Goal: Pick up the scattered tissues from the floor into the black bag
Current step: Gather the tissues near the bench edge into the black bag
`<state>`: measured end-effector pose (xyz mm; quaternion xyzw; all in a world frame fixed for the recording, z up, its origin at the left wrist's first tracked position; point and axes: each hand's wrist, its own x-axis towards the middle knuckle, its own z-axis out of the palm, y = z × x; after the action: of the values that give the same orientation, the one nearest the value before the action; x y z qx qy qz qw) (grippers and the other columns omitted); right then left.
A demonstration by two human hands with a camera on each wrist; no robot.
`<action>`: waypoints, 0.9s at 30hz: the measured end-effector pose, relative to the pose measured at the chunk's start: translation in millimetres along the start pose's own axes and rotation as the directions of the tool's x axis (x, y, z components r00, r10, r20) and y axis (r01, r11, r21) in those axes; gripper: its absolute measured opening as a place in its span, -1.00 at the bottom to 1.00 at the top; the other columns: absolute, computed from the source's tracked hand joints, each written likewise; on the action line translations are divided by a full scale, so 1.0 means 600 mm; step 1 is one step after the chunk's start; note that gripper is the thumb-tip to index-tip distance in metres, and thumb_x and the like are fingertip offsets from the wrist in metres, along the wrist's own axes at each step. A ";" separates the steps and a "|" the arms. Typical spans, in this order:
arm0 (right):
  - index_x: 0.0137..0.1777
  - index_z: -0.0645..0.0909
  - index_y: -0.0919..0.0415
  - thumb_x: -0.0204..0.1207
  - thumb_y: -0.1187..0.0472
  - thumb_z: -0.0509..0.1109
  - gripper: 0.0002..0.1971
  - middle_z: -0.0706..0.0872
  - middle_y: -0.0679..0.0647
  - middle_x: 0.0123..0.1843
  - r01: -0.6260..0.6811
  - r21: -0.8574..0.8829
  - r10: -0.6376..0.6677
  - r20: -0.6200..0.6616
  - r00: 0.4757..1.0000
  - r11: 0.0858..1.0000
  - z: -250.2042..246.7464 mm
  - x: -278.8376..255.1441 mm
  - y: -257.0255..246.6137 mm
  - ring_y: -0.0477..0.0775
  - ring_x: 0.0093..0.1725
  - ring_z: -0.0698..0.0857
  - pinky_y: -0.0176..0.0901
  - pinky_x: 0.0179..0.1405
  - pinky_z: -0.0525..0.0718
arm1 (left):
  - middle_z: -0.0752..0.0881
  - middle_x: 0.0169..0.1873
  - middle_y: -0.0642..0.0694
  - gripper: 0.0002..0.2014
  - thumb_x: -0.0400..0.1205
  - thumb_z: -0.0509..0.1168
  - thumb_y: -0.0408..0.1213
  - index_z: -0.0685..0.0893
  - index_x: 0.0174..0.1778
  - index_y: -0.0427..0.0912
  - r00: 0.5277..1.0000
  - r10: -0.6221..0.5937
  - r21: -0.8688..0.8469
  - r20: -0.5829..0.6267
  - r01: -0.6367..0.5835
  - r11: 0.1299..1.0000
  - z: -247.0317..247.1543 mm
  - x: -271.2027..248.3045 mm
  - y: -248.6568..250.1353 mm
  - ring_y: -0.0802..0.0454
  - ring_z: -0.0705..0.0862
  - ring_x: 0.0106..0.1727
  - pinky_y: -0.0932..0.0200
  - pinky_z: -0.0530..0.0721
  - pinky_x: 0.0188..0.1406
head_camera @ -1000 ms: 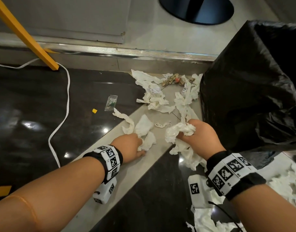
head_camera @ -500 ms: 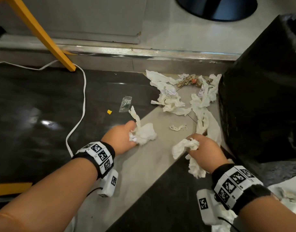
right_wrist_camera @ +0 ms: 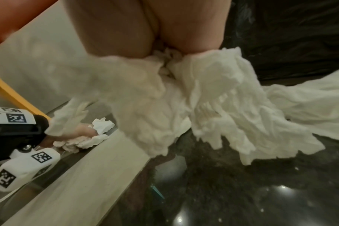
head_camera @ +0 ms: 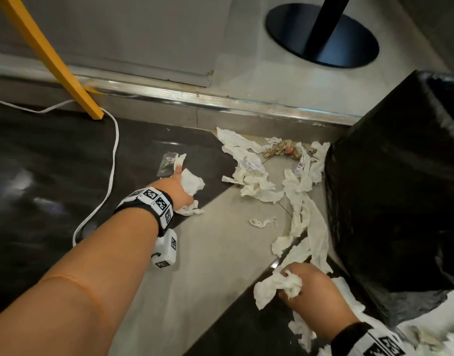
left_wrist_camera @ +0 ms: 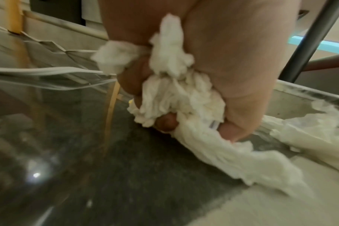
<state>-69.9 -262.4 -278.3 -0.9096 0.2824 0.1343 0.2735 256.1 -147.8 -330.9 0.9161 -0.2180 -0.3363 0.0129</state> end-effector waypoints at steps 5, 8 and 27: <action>-0.24 0.70 0.18 0.40 0.21 0.38 -0.91 0.72 0.01 -0.31 -0.058 -0.031 0.058 0.024 0.998 0.998 0.009 0.008 0.016 -0.10 -0.26 0.67 -0.44 -0.30 0.53 | 0.45 0.48 -0.33 0.19 0.39 0.44 0.01 -0.42 0.61 -0.04 0.987 -0.158 -0.125 0.030 0.160 0.979 -0.011 0.007 0.001 -0.29 0.49 0.45 -0.12 0.46 0.46; -0.21 0.68 0.26 0.38 0.28 0.40 -0.94 0.74 0.10 -0.24 -0.077 -0.023 0.078 0.051 0.996 0.997 0.005 0.014 0.010 0.02 -0.20 0.69 -0.41 -0.30 0.51 | 0.58 0.35 -0.28 0.00 0.40 0.42 0.03 -0.04 0.63 -0.14 0.990 -0.130 -0.125 -0.051 0.123 0.985 -0.006 0.010 -0.009 -0.26 0.58 0.34 -0.09 0.55 0.34; -0.36 0.43 -0.12 0.49 0.01 0.37 -0.77 0.58 -0.13 -0.36 -0.153 0.022 0.149 0.120 0.982 0.988 0.032 0.007 0.005 -0.21 -0.35 0.56 -0.50 -0.31 0.48 | 0.70 -0.06 -0.26 -0.16 0.45 0.40 -0.18 0.03 0.55 -0.15 0.943 -0.076 -0.084 -0.324 0.051 0.995 -0.032 -0.033 -0.031 -0.22 0.70 -0.13 -0.04 0.70 -0.14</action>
<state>-70.1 -255.3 -297.2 -0.8716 0.3362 0.2036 0.2930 261.6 -125.2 -307.0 0.9646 -0.1705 -0.1881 0.0719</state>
